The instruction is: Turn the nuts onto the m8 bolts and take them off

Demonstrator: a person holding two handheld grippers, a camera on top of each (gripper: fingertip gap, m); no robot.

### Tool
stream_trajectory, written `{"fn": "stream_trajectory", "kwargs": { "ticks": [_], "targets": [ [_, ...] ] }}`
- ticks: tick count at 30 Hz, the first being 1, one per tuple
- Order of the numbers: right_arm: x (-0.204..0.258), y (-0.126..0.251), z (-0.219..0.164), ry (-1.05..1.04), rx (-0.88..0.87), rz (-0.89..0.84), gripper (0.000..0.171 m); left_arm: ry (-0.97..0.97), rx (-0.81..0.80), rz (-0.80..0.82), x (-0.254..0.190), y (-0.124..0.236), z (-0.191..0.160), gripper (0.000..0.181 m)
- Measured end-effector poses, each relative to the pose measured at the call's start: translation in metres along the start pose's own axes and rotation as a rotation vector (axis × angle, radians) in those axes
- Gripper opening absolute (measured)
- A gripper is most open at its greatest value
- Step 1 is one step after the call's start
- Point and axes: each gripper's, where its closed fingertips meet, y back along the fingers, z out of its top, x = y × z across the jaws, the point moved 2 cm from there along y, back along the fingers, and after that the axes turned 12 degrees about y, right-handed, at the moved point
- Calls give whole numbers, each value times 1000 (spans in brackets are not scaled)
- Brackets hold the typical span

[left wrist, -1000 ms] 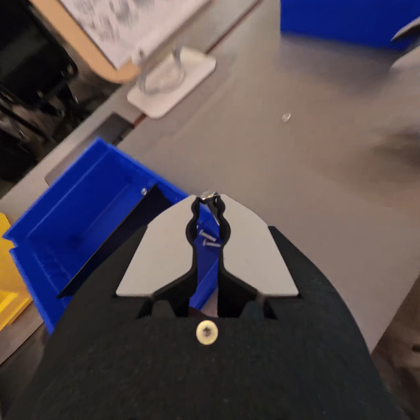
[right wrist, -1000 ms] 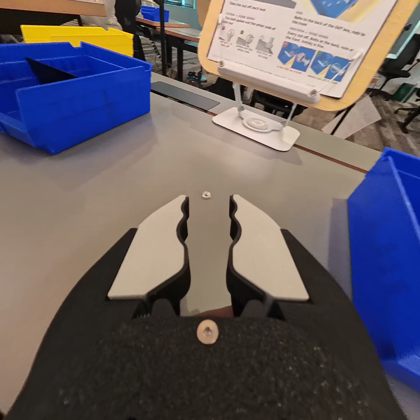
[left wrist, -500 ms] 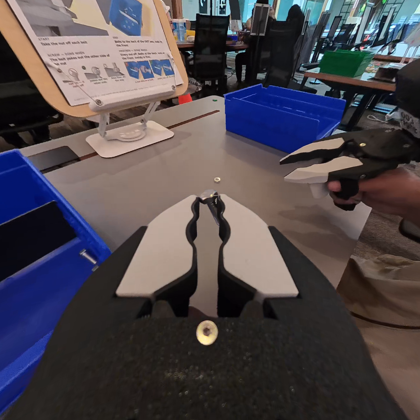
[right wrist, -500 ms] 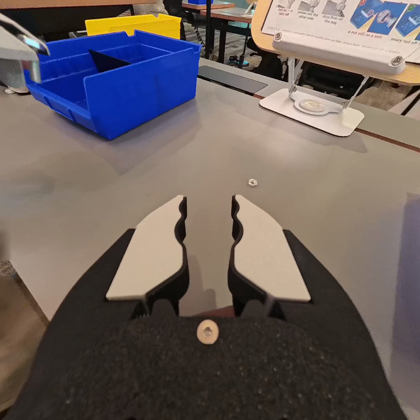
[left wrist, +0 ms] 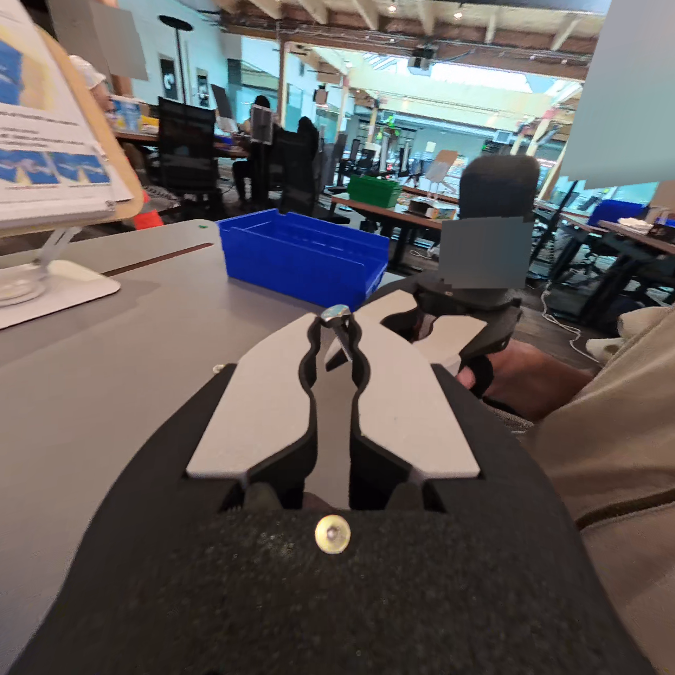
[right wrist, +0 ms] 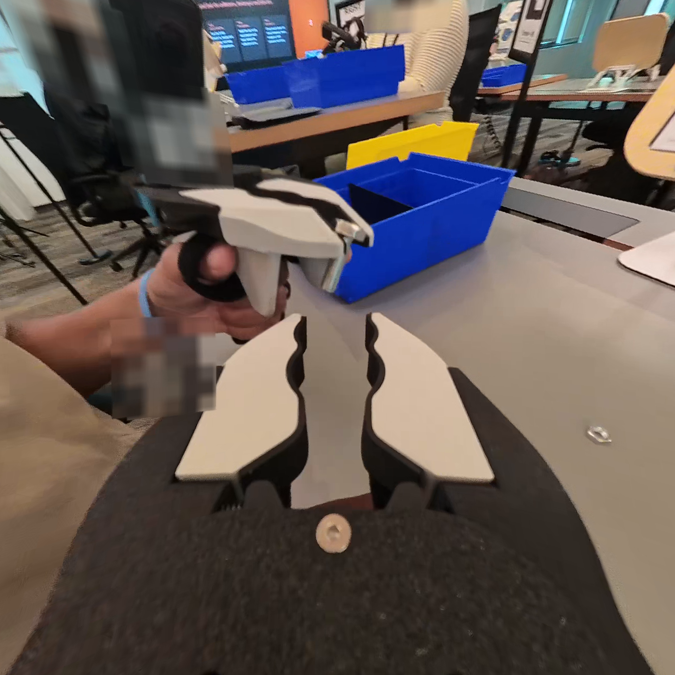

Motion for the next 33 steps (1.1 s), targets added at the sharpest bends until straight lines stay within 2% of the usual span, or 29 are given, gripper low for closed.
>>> {"fn": "stream_trajectory", "kwargs": {
  "ticks": [7,12,14,19,21,24,29,33],
  "targets": [
    [-3,8,5,-14,-17,26,24,-10,45,-119,-7,-8,-6,14],
    [-1,10,8,-73,-59,67,18,-57,93,-150,-11,-14,-14,14],
    [-2,11,6,-90,-62,79,11,-48,93,-152,-10,-16,-16,14],
    [-9,12,-3,-145,-47,126,8,-21,119,-146,-4,-19,-22,15],
    [-14,13,-10,-100,-16,113,7,6,150,-152,-3,-16,-24,18],
    [-22,18,-18,26,62,92,7,37,202,-153,1,-10,-26,33],
    [-28,23,-33,349,238,90,7,-85,423,-51,20,2,-45,42],
    [-31,19,-44,497,333,108,7,-196,573,-11,27,8,-53,43]
  ]
}}
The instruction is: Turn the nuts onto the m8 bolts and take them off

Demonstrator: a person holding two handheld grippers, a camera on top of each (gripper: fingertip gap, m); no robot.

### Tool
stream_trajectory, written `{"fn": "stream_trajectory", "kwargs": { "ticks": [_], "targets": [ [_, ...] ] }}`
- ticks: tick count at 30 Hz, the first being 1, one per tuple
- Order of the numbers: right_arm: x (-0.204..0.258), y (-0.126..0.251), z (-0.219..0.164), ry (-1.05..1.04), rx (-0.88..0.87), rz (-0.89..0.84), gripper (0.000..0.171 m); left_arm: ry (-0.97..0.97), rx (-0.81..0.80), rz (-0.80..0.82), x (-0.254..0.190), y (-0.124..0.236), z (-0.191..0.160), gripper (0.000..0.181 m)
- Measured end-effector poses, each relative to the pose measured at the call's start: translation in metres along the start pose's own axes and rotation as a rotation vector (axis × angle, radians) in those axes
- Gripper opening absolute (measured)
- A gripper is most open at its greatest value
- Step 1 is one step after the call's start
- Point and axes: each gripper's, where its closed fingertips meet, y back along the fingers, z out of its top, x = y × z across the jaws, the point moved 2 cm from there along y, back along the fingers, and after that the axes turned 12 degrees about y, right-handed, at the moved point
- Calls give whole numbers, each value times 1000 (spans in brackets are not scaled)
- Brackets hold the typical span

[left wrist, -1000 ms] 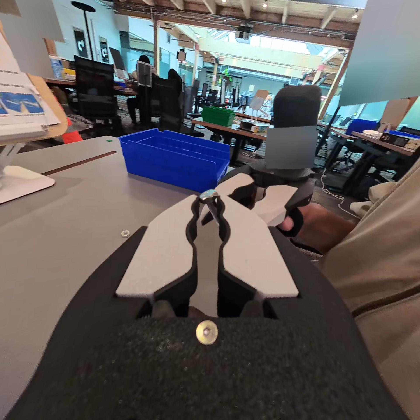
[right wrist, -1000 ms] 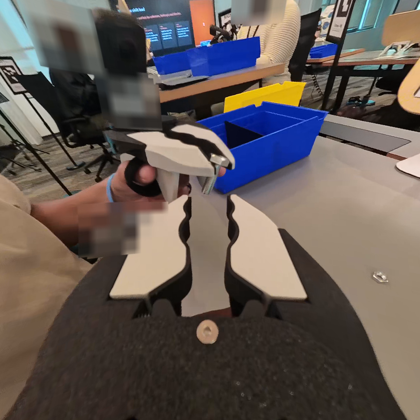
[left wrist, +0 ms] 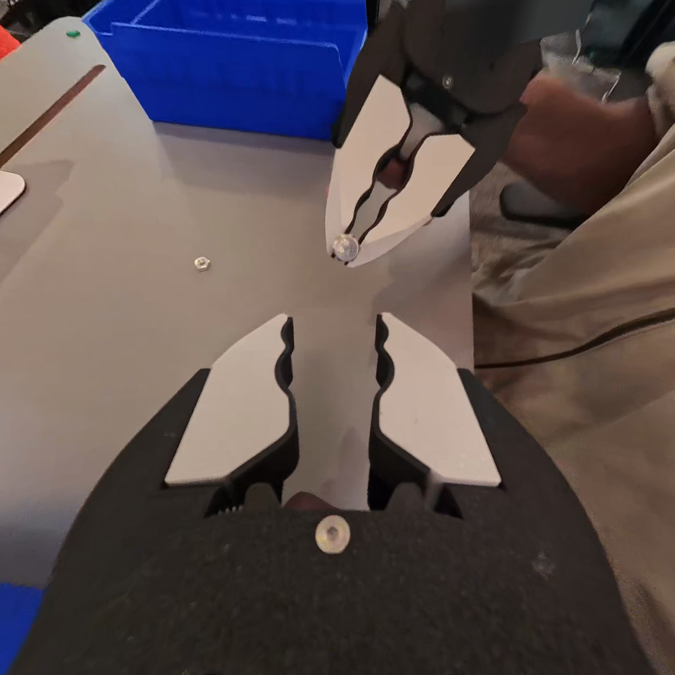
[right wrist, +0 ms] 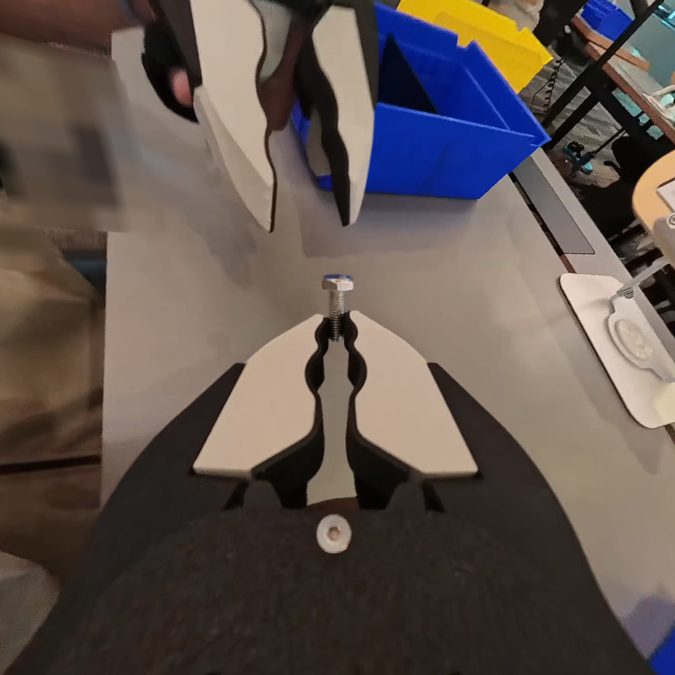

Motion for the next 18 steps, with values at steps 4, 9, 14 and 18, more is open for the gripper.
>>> {"fn": "stream_trajectory", "kwargs": {
  "ticks": [4,9,14,18],
  "targets": [
    [-1,-6,-3,76,52,-9,7,-58,41,-5,0,-4,9,41],
    [-3,-8,-3,147,102,-23,7,-87,75,-51,-2,-18,14,41],
    [-3,-7,-3,218,146,-28,7,-126,146,-62,-1,-34,10,41],
    [-3,-7,-5,260,180,-24,7,-155,183,-63,0,-40,9,38]
  ]
}}
